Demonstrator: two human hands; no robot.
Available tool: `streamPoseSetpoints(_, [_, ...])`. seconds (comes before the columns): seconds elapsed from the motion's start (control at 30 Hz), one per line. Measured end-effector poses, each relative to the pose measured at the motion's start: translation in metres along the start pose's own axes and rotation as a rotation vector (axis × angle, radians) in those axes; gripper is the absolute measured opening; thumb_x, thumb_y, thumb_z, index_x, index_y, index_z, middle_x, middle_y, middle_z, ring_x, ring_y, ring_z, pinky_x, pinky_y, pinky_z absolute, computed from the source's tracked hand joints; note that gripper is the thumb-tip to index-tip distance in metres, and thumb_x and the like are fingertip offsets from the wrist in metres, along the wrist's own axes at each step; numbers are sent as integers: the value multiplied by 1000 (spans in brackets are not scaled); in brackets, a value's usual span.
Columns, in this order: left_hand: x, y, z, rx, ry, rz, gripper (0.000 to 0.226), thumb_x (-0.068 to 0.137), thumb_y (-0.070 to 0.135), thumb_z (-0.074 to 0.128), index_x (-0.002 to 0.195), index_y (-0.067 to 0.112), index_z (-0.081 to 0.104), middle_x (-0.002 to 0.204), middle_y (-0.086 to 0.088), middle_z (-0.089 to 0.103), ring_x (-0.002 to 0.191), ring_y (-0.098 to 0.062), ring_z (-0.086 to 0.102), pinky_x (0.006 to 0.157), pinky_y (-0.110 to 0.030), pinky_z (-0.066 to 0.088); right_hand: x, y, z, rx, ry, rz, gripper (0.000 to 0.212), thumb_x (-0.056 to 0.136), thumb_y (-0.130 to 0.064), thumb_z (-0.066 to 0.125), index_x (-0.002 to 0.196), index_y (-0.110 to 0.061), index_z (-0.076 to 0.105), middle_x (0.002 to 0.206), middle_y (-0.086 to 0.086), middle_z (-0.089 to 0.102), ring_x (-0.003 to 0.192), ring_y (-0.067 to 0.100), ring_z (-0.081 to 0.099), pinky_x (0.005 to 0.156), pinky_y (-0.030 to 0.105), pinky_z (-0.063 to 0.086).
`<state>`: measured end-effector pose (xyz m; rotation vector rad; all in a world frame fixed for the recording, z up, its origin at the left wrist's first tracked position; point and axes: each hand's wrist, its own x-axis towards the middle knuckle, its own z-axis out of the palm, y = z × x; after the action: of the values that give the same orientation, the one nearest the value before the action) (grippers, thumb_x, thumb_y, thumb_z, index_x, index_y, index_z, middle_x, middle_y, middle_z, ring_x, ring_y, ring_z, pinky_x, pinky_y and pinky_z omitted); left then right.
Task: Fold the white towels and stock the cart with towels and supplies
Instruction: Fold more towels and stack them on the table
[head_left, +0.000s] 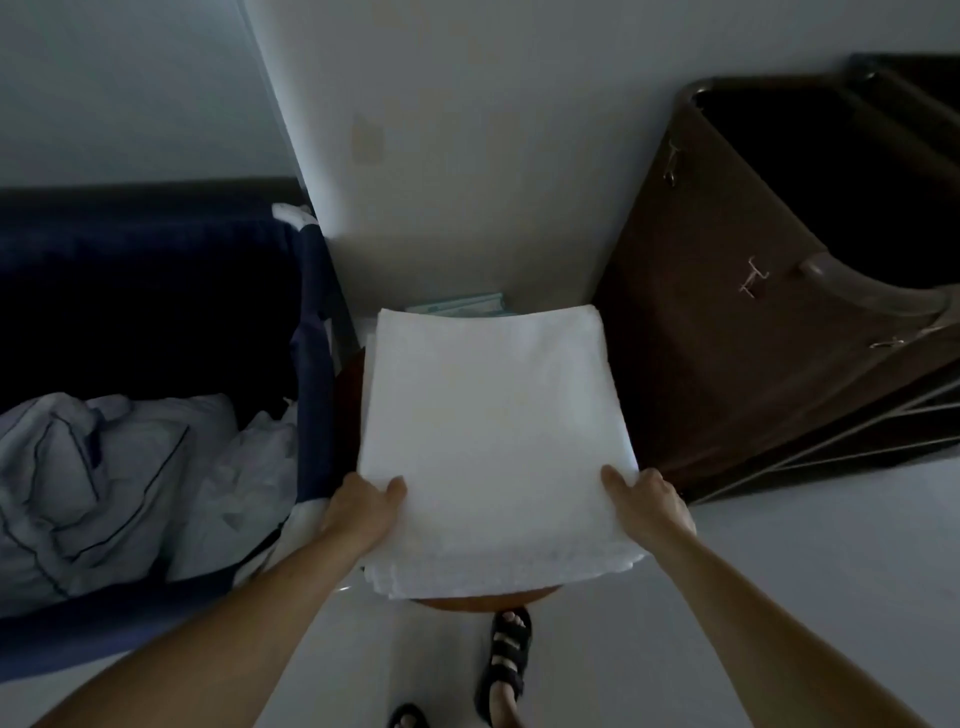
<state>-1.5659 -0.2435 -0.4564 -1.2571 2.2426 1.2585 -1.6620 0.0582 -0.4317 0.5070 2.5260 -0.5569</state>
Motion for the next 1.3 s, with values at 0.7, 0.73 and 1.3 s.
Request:
streamPoseSetpoints(0.7, [-8,20,-9,-357,102,26,48,94,41,63,124,3,59,111,-7,62,95,-26,58,85,-35,46,28,-21,-35,296,3,-214,48,97,-41,57,121,0,61,112,19,64,97,33,61,85,38,49])
streamPoseSetpoints(0.73, [-13,28,-13,-362,164,71,39,96,40,60,117,8,59,104,-4,59,87,-21,55,78,-32,43,25,-28,-48,305,63,-290,45,98,-41,55,118,-1,61,110,18,63,97,34,60,82,37,47])
streamPoseSetpoints(1.3, [-8,-15,29,-80,275,80,50,103,44,42,119,-3,49,116,-24,59,109,-41,56,80,-34,34,44,11,-4,230,166,-340,42,102,-48,40,103,-8,52,94,8,57,92,33,56,73,37,38])
